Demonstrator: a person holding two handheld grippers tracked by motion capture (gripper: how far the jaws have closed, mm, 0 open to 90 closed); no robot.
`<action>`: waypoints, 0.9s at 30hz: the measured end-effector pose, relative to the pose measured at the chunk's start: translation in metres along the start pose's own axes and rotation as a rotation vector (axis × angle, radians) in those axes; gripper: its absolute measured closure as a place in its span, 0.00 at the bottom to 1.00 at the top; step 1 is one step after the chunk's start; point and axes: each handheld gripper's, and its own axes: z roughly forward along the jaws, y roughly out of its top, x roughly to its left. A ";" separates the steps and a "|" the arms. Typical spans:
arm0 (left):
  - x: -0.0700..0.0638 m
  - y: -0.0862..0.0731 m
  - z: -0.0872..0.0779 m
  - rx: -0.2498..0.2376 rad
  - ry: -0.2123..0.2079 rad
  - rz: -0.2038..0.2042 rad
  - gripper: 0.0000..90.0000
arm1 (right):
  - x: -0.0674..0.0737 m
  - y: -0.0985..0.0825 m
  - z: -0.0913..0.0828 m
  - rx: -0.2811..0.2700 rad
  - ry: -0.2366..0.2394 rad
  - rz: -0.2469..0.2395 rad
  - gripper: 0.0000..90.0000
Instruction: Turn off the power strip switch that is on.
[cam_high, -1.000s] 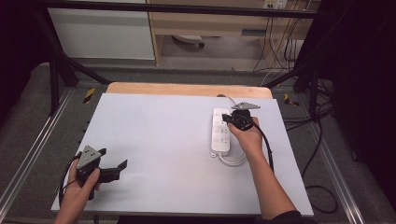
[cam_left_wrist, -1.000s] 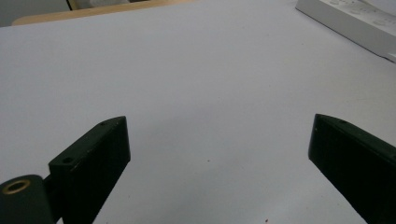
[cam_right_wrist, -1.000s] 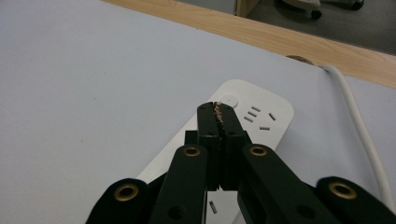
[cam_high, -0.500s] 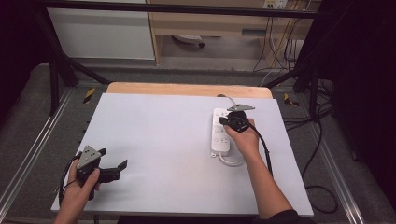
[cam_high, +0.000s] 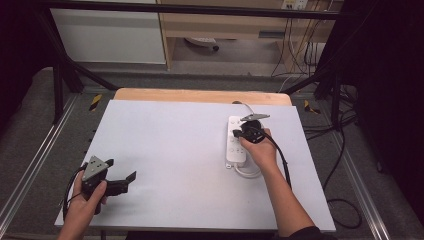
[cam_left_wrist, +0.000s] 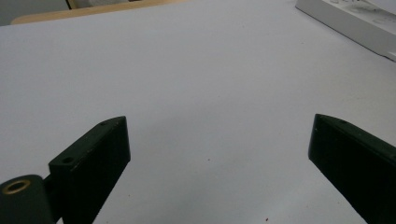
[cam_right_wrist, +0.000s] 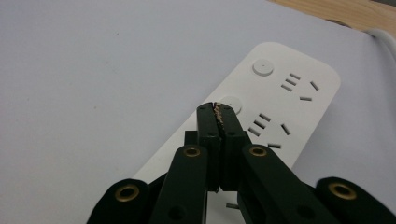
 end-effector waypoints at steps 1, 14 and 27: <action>0.000 0.000 0.000 0.000 0.000 0.000 0.06 | 0.000 0.000 0.000 0.002 0.005 0.001 1.00; 0.000 0.000 0.000 0.000 -0.001 0.000 0.06 | 0.003 0.000 0.001 0.034 0.021 -0.007 1.00; 0.000 0.000 0.000 0.001 -0.001 0.000 0.06 | 0.005 -0.001 0.004 0.055 0.030 -0.014 1.00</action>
